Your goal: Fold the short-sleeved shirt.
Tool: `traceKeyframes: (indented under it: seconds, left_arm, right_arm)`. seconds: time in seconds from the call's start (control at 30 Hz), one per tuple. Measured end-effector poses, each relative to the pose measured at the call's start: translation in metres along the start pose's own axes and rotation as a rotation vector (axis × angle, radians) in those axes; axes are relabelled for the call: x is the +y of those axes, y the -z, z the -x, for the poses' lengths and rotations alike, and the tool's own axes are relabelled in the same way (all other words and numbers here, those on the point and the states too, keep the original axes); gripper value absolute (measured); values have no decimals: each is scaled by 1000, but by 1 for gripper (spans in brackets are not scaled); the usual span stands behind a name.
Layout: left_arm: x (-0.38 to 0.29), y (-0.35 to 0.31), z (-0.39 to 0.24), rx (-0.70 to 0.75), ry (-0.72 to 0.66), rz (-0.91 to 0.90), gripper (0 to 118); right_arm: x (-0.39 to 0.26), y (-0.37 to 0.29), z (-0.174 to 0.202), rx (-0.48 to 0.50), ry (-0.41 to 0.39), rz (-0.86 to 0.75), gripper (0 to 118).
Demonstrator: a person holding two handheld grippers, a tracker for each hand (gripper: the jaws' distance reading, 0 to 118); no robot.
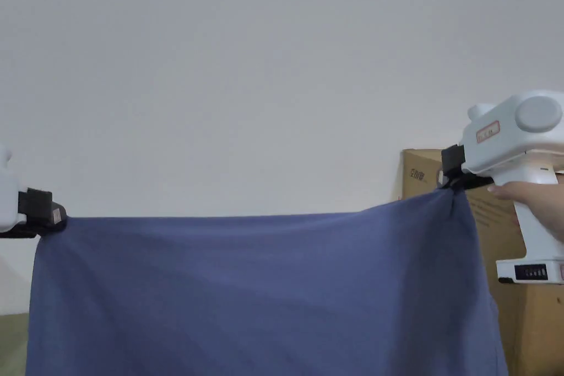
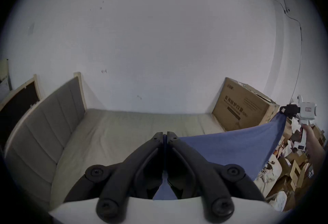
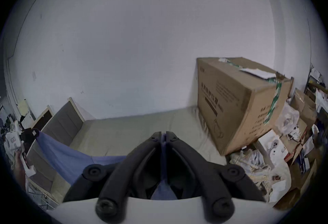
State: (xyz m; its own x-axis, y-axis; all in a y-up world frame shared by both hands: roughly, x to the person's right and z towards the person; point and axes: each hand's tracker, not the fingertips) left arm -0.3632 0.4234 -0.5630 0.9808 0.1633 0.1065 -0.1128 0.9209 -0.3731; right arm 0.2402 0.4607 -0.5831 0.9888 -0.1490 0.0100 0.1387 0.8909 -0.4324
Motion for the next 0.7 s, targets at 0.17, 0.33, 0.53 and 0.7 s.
traceKeyframes:
  seconds: [0.17, 0.33, 0.53, 0.7]
  left_arm:
    - [36, 18, 3, 33, 27, -76, 1]
    - [64, 55, 14, 95, -9, -130, 1]
    - [81, 109, 27, 134, 25, -186, 1]
    - [77, 150, 31, 174, 93, -190, 1]
  right_arm:
    - [40, 18, 22, -21, -26, -73, 4]
    - [79, 57, 39, -20, -14, -127, 4]
    - [118, 103, 66, -48, -56, -200, 4]
    - [117, 145, 74, -75, -113, -199, 4]
